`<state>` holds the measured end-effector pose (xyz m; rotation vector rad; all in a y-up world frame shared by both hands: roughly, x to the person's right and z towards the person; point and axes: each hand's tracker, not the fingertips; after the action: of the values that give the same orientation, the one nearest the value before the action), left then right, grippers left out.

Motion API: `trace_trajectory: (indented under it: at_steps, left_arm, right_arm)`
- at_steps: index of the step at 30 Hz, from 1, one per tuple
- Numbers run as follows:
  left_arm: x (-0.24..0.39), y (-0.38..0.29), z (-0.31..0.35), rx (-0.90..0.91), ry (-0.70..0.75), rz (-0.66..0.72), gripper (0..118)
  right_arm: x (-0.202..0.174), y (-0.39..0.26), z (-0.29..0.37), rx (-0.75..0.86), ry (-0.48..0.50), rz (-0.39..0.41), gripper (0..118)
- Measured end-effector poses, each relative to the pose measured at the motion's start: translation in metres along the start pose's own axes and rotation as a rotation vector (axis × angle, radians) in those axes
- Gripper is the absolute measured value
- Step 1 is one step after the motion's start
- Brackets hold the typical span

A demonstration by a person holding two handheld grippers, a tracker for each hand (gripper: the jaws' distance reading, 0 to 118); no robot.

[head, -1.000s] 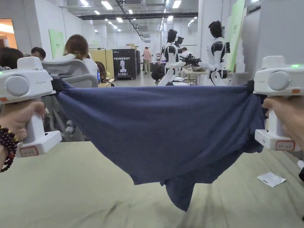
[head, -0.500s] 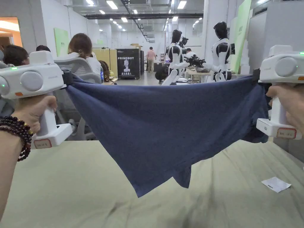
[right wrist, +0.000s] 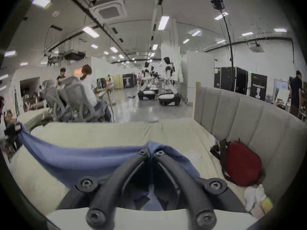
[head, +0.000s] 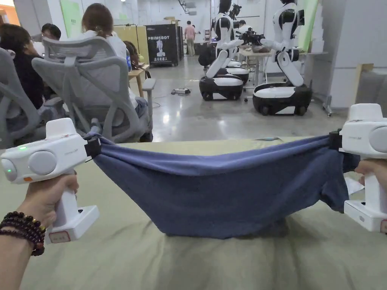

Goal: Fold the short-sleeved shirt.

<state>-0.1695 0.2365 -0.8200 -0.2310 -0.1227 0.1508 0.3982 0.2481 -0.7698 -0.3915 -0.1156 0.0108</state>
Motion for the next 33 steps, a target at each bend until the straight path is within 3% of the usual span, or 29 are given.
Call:
trace_trajectory:
  at_steps: [3,6,10,19,21,22,23,24,25,26,28,29,30,31,32,33]
  left_arm:
    - [-0.003,-0.048,0.037,-0.101,0.034,-0.042,1]
    - [-0.005,-0.096,0.080,-0.200,0.026,-0.021,1]
    - [0.002,-0.154,0.127,-0.305,0.023,-0.133,1]
    - [0.000,-0.225,0.142,-0.483,0.054,-0.184,2]
    - [0.000,-0.224,0.142,-0.494,0.057,-0.150,3]
    - [0.001,-0.221,0.143,-0.483,0.059,-0.128,10]
    - [0.004,-0.217,0.146,-0.463,0.073,-0.118,36]
    - [0.005,-0.211,0.148,-0.442,0.078,-0.123,70]
    - [0.008,-0.205,0.148,-0.424,0.082,-0.138,102]
    - [0.010,-0.200,0.150,-0.400,0.089,-0.158,118]
    - [0.015,-0.184,0.159,-0.317,0.086,-0.218,107]
    - [0.017,-0.178,0.160,-0.321,0.099,-0.219,102]
    - [0.021,-0.172,0.164,-0.311,0.117,-0.231,87]
    - [0.023,-0.168,0.169,-0.273,0.109,-0.236,61]
    - [0.024,-0.165,0.173,-0.243,0.105,-0.242,10]
    - [0.025,-0.163,0.175,-0.239,0.117,-0.254,0]
  right_arm:
    - [-0.005,-0.065,0.036,-0.039,-0.018,0.038,2]
    - [-0.010,-0.127,0.066,-0.148,-0.001,-0.007,2]
    - [-0.018,-0.190,0.092,-0.295,0.014,-0.025,2]
    - [-0.025,-0.245,0.079,-0.493,-0.010,0.016,3]
    - [-0.021,-0.245,0.078,-0.492,-0.014,0.016,12]
    - [-0.022,-0.242,0.081,-0.472,-0.022,0.013,33]
    - [-0.022,-0.239,0.085,-0.444,-0.029,0.017,81]
    - [-0.023,-0.235,0.088,-0.420,-0.038,0.029,116]
    - [-0.022,-0.232,0.097,-0.372,-0.035,0.028,117]
    - [-0.023,-0.220,0.108,-0.310,-0.024,0.022,108]
    - [-0.024,-0.205,0.115,-0.262,0.010,-0.008,106]
    - [-0.021,-0.207,0.125,-0.252,0.021,-0.019,97]
    - [-0.020,-0.204,0.130,-0.231,0.041,-0.032,80]
    - [-0.021,-0.201,0.134,-0.215,0.053,-0.040,51]
    - [-0.022,-0.200,0.136,-0.206,0.048,-0.040,8]
    - [-0.027,-0.199,0.130,-0.195,0.032,-0.040,0]
